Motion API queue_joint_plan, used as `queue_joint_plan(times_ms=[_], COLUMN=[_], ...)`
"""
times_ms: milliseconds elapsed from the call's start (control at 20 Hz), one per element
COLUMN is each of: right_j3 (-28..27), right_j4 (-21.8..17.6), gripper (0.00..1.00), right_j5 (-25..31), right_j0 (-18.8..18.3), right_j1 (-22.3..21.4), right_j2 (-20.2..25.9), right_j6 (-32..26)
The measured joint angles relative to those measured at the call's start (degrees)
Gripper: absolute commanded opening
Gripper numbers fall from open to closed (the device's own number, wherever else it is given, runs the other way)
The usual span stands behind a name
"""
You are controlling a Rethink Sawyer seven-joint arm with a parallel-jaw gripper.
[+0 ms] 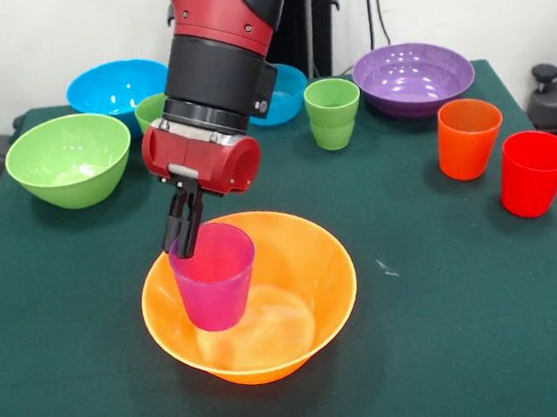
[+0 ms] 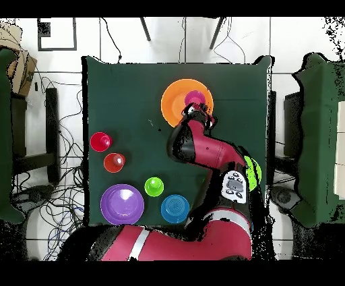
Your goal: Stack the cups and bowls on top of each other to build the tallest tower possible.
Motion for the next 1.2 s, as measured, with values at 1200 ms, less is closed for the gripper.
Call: queue_joint_plan(times_ms=[1200], right_j3=[-0.13], right_j4=[5.46], gripper=[0.0], right_j5=[-0.14], right_j0=[4.33], right_j1=[2.11], right_j2=[-3.03], right_j6=[0.0])
